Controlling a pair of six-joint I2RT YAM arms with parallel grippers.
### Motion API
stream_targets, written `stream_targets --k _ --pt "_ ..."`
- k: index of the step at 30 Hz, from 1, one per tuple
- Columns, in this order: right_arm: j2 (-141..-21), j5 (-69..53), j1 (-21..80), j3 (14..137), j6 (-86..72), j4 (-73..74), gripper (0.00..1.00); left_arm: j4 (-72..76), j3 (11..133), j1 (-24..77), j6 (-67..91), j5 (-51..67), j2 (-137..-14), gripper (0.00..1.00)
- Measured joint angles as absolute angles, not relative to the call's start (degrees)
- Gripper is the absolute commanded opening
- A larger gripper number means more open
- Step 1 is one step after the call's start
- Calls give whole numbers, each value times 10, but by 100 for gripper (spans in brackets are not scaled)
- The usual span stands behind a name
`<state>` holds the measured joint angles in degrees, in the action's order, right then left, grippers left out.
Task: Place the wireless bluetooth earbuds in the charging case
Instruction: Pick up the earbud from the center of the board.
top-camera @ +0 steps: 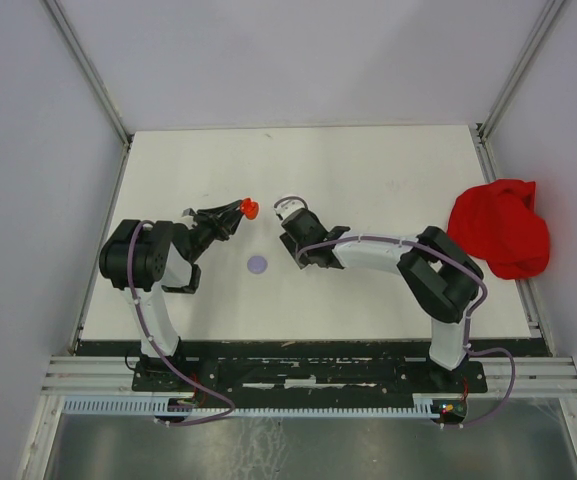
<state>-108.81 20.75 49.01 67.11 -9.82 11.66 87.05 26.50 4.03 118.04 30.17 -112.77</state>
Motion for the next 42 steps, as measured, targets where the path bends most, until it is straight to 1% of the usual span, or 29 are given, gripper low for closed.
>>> stream_targets --k 12,20,42 --pt "-1042 208 490 672 -86 128 64 870 261 38 1179 302 -1128 3" --pt "-1042 213 489 672 -87 155 64 870 258 38 1169 302 -1128 3" --pt "-1055 207 473 670 -93 159 64 870 258 38 1169 302 -1128 3"
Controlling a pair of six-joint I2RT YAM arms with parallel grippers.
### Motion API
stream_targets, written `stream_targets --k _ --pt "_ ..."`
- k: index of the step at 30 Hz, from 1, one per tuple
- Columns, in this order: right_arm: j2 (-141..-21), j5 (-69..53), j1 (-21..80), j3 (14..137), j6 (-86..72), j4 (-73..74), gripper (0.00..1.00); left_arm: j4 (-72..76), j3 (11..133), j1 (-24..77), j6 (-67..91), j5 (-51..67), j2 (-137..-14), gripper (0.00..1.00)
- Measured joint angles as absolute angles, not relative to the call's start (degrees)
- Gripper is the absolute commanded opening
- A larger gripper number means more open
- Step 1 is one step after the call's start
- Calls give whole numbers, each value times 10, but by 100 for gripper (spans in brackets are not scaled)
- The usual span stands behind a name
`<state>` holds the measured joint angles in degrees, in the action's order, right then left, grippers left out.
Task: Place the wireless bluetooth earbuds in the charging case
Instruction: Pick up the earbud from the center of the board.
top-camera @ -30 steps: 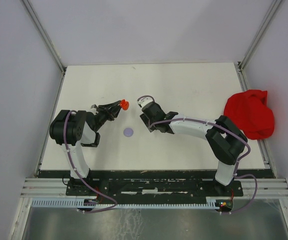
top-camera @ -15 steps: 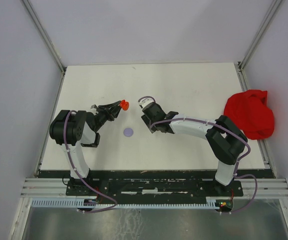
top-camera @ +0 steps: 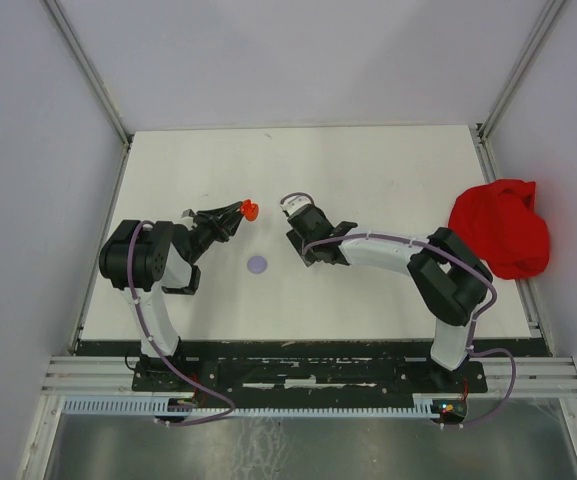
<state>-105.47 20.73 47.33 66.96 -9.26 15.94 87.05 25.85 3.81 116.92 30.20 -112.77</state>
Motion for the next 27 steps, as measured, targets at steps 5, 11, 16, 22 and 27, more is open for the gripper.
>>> stream_targets --k 5,11,16,22,27 --pt "-1062 204 471 669 -93 159 64 870 258 38 1169 302 -1128 3" --pt "-1070 197 471 669 -93 159 64 870 259 38 1169 302 -1128 3" --pt "-1079 194 469 669 -93 159 64 870 259 38 1169 302 -1128 3" --pt "-1085 194 467 672 -93 152 64 870 259 38 1169 302 -1128 3" --pt "-1094 193 467 684 -91 150 64 870 259 38 1169 302 -1128 3"
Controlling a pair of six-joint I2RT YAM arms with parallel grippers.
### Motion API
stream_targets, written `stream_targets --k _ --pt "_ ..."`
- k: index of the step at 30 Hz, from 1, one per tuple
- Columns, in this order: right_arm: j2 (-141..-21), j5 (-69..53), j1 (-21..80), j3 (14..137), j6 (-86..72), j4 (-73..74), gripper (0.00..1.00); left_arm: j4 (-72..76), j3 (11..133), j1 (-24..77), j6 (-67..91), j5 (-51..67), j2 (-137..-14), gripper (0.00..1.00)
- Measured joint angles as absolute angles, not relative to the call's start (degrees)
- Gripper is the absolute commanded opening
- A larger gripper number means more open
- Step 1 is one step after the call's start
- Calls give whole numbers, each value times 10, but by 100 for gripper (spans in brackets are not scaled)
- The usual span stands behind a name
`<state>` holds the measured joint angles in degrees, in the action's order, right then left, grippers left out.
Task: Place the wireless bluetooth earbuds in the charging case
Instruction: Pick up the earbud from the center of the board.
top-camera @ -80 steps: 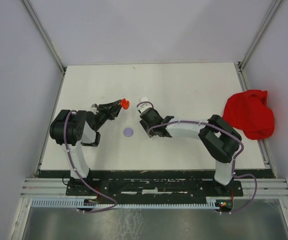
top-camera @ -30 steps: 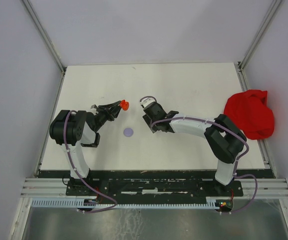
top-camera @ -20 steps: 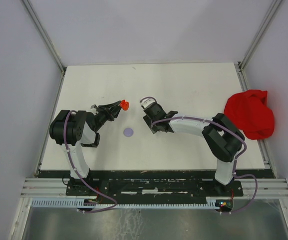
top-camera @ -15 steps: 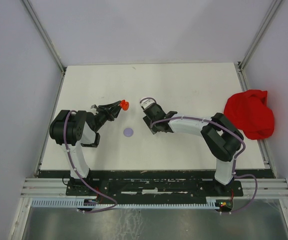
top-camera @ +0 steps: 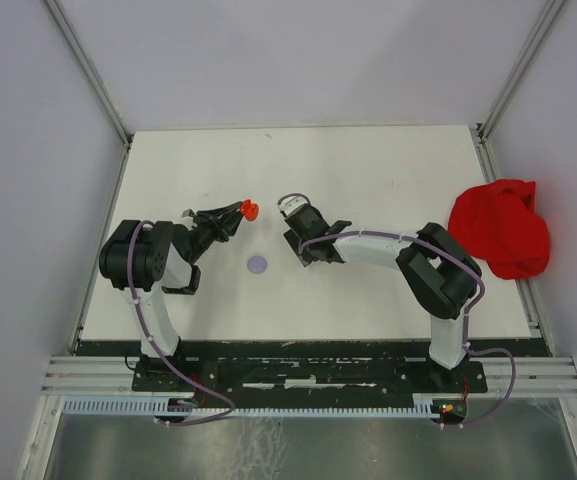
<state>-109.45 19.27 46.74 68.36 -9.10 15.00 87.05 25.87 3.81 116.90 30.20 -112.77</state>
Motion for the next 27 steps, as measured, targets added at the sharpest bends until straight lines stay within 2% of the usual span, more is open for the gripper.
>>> stream_targets --k 27 --pt "-1171 176 461 793 -74 164 63 871 242 10 1169 306 -1123 3"
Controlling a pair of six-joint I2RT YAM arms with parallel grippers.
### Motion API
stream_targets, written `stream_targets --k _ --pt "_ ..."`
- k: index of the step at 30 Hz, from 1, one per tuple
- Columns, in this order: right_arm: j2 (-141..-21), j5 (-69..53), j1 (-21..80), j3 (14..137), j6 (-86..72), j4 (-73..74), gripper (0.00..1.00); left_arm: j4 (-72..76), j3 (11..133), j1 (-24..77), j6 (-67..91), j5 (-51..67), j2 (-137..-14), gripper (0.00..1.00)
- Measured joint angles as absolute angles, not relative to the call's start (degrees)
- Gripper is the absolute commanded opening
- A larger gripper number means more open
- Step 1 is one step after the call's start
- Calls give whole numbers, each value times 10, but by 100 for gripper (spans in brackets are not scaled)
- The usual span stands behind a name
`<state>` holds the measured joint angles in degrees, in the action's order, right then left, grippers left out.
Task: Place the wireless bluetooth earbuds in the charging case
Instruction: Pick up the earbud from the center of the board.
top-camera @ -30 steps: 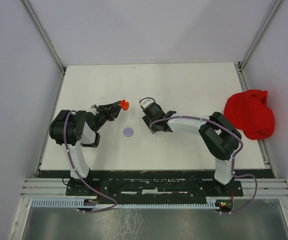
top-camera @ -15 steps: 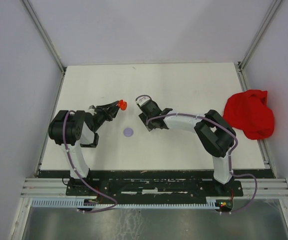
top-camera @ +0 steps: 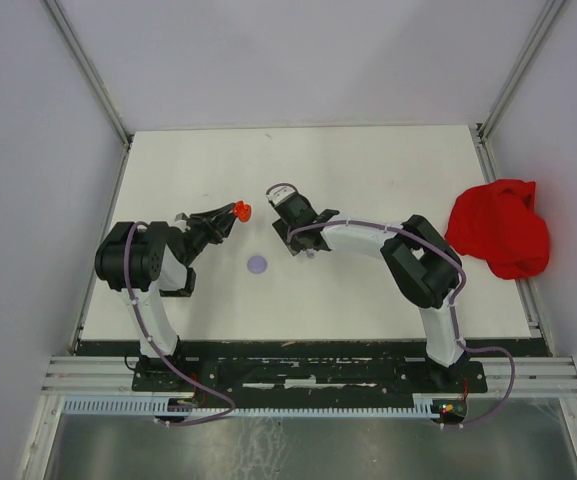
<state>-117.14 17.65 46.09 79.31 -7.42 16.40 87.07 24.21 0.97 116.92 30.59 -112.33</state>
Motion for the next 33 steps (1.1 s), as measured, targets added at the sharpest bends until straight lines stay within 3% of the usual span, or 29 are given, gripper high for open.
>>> stream_targets --k 33 --pt "-1189 73 431 824 -103 191 41 871 239 9 1169 306 -1123 3"
